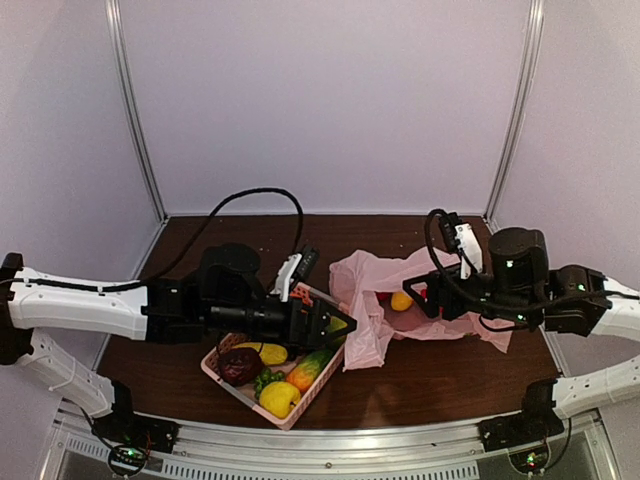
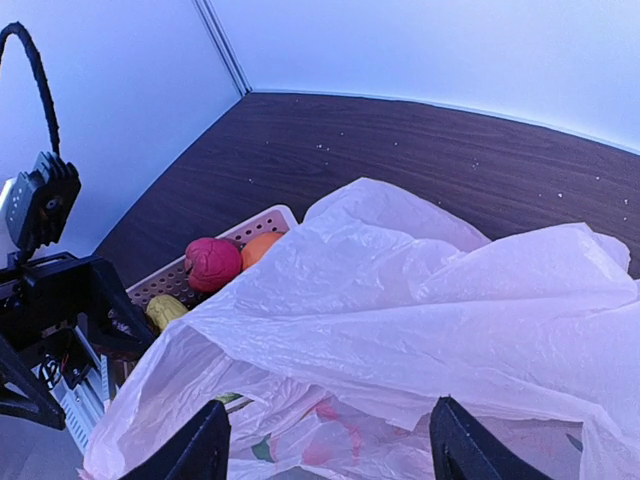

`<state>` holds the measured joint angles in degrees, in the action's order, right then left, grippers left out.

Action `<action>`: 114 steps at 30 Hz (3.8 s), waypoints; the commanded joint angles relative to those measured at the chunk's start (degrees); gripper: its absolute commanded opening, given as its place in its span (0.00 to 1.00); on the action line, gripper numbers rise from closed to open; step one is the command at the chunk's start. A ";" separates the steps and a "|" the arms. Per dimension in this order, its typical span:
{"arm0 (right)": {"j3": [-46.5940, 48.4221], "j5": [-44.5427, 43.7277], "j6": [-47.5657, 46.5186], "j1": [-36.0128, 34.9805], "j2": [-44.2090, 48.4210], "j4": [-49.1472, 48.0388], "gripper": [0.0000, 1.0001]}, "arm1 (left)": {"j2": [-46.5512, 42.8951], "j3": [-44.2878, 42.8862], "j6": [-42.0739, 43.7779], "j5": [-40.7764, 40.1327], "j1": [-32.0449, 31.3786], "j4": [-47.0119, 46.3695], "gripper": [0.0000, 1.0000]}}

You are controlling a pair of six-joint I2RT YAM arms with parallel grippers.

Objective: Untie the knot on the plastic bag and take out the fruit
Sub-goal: Adjust the bag handles on the takeout bag, then reach into the gripper in the takeout bag, then pick up the fake fruit from the takeout bag.

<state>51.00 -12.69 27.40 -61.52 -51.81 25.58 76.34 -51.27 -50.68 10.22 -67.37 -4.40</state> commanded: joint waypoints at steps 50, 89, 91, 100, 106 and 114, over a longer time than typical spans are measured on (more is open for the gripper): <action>-20.25 -1.48 8.66 -3.24 -19.59 -15.40 0.54 | 8.87 -8.99 0.87 0.86 0.14 -1.09 0.00; 0.24 -13.05 -2.29 25.15 -42.66 -19.17 0.81 | 9.17 -9.38 3.51 7.51 0.17 6.14 0.00; 1.07 -12.16 -3.00 26.14 -44.00 -19.54 0.82 | 9.33 -9.38 3.45 7.70 0.20 6.22 0.00; 2.93 -11.40 -5.01 29.60 -49.41 -19.31 0.87 | 9.18 -9.29 2.97 7.28 0.23 6.53 0.00; 3.84 -9.56 -5.81 30.49 -50.93 -20.04 0.77 | 9.40 -9.71 3.06 7.19 0.20 6.88 0.00; 3.17 -8.13 -6.67 30.49 -49.72 -20.42 0.62 | 9.85 -10.24 2.87 6.83 0.27 6.71 0.00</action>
<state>53.78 -21.76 21.21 -31.68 -101.95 5.61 85.52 -59.70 -47.53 16.67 -67.11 1.98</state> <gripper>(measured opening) 0.764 0.001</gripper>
